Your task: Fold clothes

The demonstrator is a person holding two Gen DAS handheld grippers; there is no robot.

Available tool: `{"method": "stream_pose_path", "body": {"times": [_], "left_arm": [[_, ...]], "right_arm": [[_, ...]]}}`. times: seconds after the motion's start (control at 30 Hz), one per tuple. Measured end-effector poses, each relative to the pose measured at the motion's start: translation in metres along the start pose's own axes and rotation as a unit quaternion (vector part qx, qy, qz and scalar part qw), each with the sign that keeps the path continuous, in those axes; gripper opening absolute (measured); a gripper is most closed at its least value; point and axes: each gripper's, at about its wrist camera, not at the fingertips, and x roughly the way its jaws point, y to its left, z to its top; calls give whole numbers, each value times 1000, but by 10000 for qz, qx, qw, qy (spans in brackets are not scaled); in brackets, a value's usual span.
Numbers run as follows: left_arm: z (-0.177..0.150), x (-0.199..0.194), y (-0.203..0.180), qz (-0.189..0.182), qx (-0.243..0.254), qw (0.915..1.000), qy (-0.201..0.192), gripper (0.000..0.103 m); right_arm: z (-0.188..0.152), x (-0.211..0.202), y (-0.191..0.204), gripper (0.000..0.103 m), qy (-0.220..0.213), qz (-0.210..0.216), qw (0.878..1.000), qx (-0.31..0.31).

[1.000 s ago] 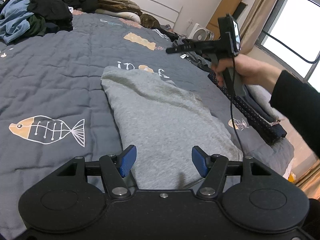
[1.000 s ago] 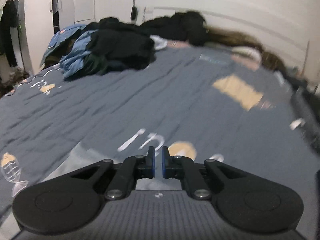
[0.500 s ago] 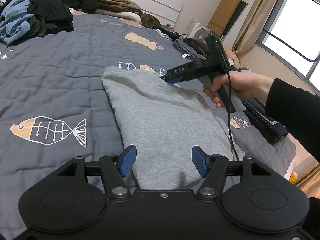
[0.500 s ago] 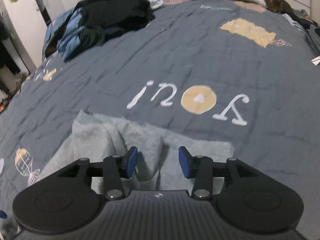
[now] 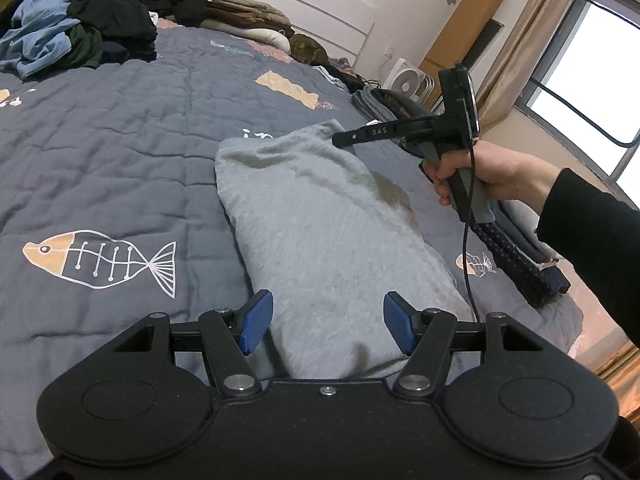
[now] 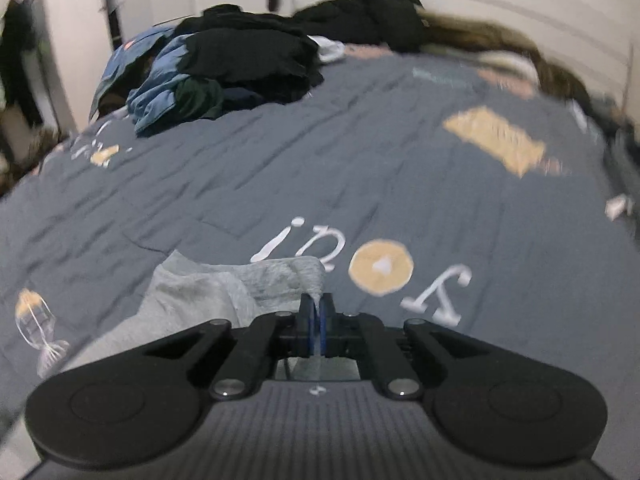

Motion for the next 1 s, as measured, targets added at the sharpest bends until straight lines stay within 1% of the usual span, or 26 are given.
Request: {"method": "stream_pose_path", "body": {"times": [0.03,0.1,0.17,0.2,0.27,0.3,0.33,0.37,0.4,0.47,0.53,0.6,0.67,0.73,0.8,0.87,0.9,1.0], "left_arm": [[0,0,0,-3,9,10000,7,61],[0,0,-1,3,23,10000,22,61],[0,0,-1,2,25,10000,29,61],[0,0,0,5,22,10000,29,61],[0,-1,0,-8,7,10000,23,61],[0,-1,0,-16,4,10000,19,61],[0,-1,-1,-25,1,10000,15,61],[0,-1,-1,-24,19,10000,23,61],[-1,0,-2,-24,37,10000,31,61],[-1,1,-3,-7,70,10000,54,61],[-1,1,-3,12,69,10000,60,61],[-1,2,-3,21,57,10000,63,61],[-1,2,-3,26,55,10000,70,61],[-1,3,-4,44,79,9999,89,61],[-1,3,-4,46,84,9999,92,61],[-1,3,-3,48,78,9999,90,61],[-1,3,-3,49,70,9999,87,61],[-1,4,-3,63,79,9999,82,61]], "right_arm": [[-1,-1,3,3,-77,-53,9998,-197],[-3,3,3,7,44,23,9997,-218],[-5,10,-4,7,402,-62,9992,69],[-8,10,-11,7,469,-64,9985,279],[-13,4,-22,8,407,65,9974,587],[-16,-1,-26,11,352,189,9967,700],[-19,-2,-26,12,395,272,9962,733],[-22,-3,-26,19,441,354,9955,762],[-26,-4,-26,29,488,435,9947,791],[-32,-3,-23,39,644,531,9935,770],[-38,3,-13,39,842,568,9927,653],[-42,4,0,39,927,634,9927,433],[-46,2,18,38,955,528,9940,-58],[-47,-1,30,32,868,387,9946,-422],[-47,-6,39,4,779,311,9942,-672],[-46,-16,45,4,513,85,9939,-975],[-45,-21,46,3,396,10,9941,-1013],[-35,-32,36,3,45,-373,9964,-761]]}}
